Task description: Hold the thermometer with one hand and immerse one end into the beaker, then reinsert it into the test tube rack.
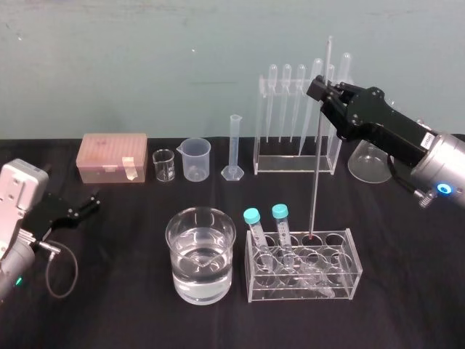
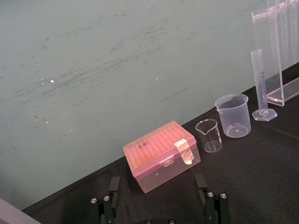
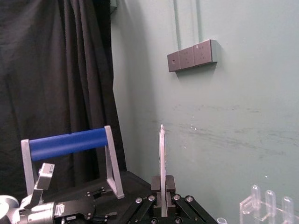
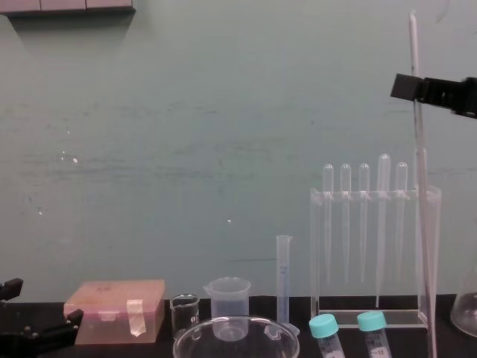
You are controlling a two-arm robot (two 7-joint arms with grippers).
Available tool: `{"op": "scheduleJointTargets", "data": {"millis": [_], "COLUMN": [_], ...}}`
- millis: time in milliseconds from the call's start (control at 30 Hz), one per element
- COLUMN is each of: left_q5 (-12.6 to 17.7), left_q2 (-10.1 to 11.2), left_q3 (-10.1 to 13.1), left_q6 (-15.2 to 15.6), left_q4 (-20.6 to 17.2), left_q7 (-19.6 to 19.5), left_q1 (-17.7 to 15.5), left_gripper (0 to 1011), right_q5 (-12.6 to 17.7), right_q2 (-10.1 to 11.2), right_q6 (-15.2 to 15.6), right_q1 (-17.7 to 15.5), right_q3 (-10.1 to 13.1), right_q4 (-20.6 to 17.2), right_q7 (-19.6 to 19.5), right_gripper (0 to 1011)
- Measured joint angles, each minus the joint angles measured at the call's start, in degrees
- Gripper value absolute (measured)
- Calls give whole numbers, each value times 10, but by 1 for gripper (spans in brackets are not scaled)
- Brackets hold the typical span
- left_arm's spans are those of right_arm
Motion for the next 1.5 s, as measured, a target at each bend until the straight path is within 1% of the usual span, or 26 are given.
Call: {"op": "scheduleJointTargets", "data": {"millis": [167,433,633,800,1133,1500], "left_q5": [0,0,0,0,0,0], "left_q2": [0,0,0,0,0,0], "left_q3": [0,0,0,0,0,0], "left_q6": [0,0,0,0,0,0], "left_q4": [0,0,0,0,0,0], "left_q7": [0,0,0,0,0,0], "left_q1": [0,0,0,0,0,0], "left_gripper": [1008,1008,1008,1008,1008,1008], "right_q5": [-7,-13,-29,-47,-67,-78], "right_q2": [-8,-9,-11,-20,-32,-39], "right_q6": [0,8,-1,-15,-21,-18], "right_q1": [8,6,2,-3,-7,-10], "right_q3": [-6,-10,-15,-20,-22,-23], "right_q4": [10,17,24,38,58,64], "right_q7": [6,6,7,11,10,12], "right_gripper": [56,56,56,56,56,56]}}
